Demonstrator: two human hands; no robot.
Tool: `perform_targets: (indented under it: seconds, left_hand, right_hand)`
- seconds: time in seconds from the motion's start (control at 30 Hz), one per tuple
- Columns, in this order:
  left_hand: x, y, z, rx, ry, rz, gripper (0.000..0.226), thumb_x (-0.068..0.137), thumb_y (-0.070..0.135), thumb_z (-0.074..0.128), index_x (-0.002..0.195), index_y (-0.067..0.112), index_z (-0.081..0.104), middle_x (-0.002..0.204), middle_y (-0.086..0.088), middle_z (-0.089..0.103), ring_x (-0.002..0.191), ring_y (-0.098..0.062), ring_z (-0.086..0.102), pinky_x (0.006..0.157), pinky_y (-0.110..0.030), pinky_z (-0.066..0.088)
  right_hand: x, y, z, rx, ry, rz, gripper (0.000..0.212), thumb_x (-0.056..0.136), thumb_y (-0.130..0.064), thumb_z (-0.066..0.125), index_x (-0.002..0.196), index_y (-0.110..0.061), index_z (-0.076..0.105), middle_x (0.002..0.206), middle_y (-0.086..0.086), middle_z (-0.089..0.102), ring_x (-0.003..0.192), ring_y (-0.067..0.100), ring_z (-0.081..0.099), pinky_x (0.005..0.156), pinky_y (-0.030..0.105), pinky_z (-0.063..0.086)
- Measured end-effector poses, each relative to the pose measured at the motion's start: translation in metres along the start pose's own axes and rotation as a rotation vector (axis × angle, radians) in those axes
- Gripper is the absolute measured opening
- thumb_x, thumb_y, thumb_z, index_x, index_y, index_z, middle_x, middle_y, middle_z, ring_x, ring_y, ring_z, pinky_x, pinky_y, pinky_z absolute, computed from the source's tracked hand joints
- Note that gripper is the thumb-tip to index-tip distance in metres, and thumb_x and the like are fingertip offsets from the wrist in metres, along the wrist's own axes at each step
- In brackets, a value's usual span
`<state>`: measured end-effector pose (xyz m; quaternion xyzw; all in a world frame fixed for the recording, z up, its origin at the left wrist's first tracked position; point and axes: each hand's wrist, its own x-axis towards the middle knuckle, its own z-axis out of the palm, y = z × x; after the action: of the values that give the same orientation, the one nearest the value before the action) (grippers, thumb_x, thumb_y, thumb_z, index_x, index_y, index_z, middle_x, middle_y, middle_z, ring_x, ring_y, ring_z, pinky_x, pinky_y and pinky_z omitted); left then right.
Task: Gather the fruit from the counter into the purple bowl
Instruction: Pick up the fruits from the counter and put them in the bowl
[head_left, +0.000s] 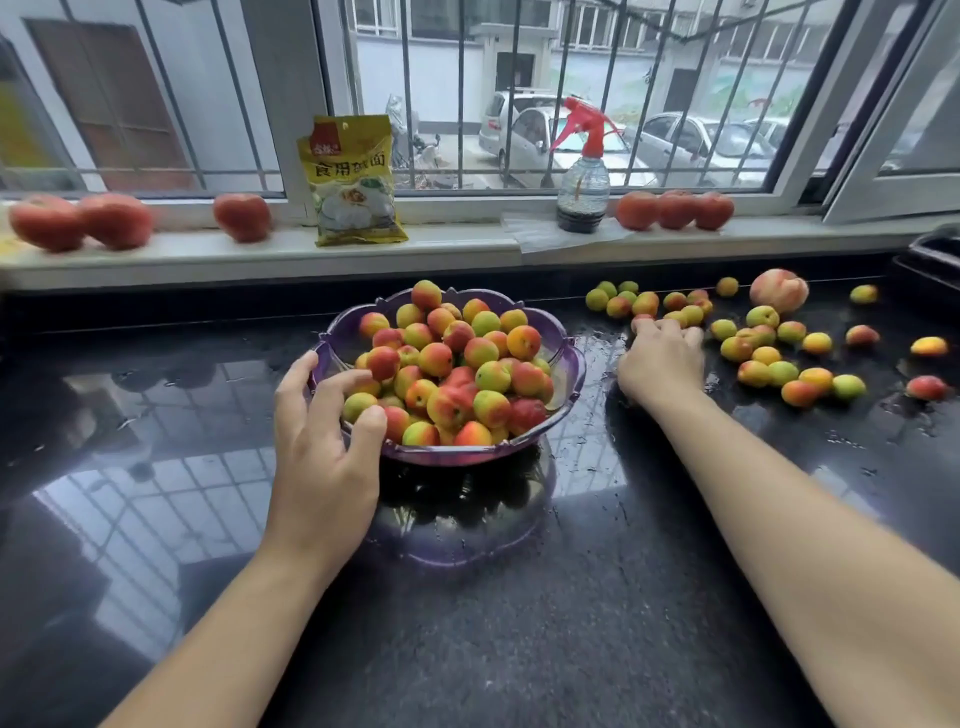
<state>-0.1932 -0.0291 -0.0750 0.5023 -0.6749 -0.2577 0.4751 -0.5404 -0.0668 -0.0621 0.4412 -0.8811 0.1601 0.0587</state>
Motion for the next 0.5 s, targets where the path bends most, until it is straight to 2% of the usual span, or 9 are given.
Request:
perform_targets:
  seconds: [0.07,0.13,0.2,0.27,0.33,0.4,0.5]
  left_hand:
    - [0.000,-0.001,0.001,0.001,0.000,0.017,0.035,0.090,0.050,0.044,0.120,0.036,0.056,0.159,0.018,0.023,0.150,-0.003,0.022,0.108,-0.021,0.028]
    - [0.001,-0.001,0.000,0.030,0.022,0.027,0.030,0.089,0.050,0.045,0.113,0.036,0.058,0.153,0.019,0.028,0.147,-0.004,0.026,0.099,-0.009,0.026]
    - [0.004,-0.002,-0.001,0.027,0.038,0.008,0.032,0.087,0.054,0.043,0.108,0.037,0.059,0.146,0.017,0.033,0.143,-0.002,0.030,0.098,-0.006,0.025]
    - [0.006,-0.002,0.000,0.009,0.079,0.017,0.035,0.087,0.056,0.041,0.104,0.032,0.061,0.133,0.016,0.041,0.134,-0.005,0.040,0.102,-0.015,0.033]
    - [0.006,0.000,-0.002,0.035,0.149,0.069,0.030,0.090,0.049,0.041,0.098,0.026,0.061,0.112,0.015,0.049,0.114,-0.011,0.051,0.095,-0.032,0.044]
    - [0.005,0.005,-0.006,0.089,0.226,0.125,0.027,0.093,0.041,0.041,0.092,0.020,0.059,0.097,0.012,0.056,0.094,-0.017,0.055,0.080,-0.040,0.047]
    - [-0.005,0.011,-0.013,0.123,0.282,0.268,0.027,0.098,0.031,0.043,0.094,0.013,0.063,0.081,0.002,0.067,0.073,-0.020,0.064,0.060,-0.040,0.052]
  right_hand:
    - [0.018,0.005,0.011,-0.230,0.033,-0.074,0.043,0.094,-0.021,0.044,0.135,-0.011,0.050,0.142,0.018,0.048,0.129,0.041,0.037,0.108,0.047,0.031]
    - [0.038,0.008,0.016,-0.292,0.095,-0.121,0.041,0.094,-0.022,0.045,0.132,-0.008,0.050,0.139,0.022,0.051,0.128,0.042,0.039,0.110,0.048,0.029]
    - [0.057,0.008,0.017,-0.293,0.155,-0.146,0.035,0.094,-0.021,0.050,0.125,-0.006,0.054,0.132,0.025,0.056,0.125,0.043,0.043,0.109,0.049,0.031]
    - [0.072,0.010,0.018,-0.291,0.193,-0.170,0.030,0.093,-0.019,0.055,0.120,-0.005,0.055,0.126,0.024,0.059,0.120,0.043,0.046,0.106,0.048,0.035]
    - [0.080,0.009,0.017,-0.277,0.192,-0.176,0.030,0.092,-0.017,0.058,0.119,-0.005,0.054,0.124,0.023,0.060,0.118,0.042,0.049,0.103,0.048,0.036]
    - [0.076,0.000,0.009,-0.108,0.202,-0.156,0.031,0.093,-0.020,0.060,0.120,-0.006,0.055,0.121,0.023,0.062,0.116,0.043,0.052,0.100,0.047,0.039]
    - [0.042,-0.033,-0.027,0.462,0.166,-0.168,0.035,0.093,-0.032,0.061,0.121,-0.012,0.060,0.111,0.012,0.067,0.106,0.032,0.059,0.093,0.040,0.046]
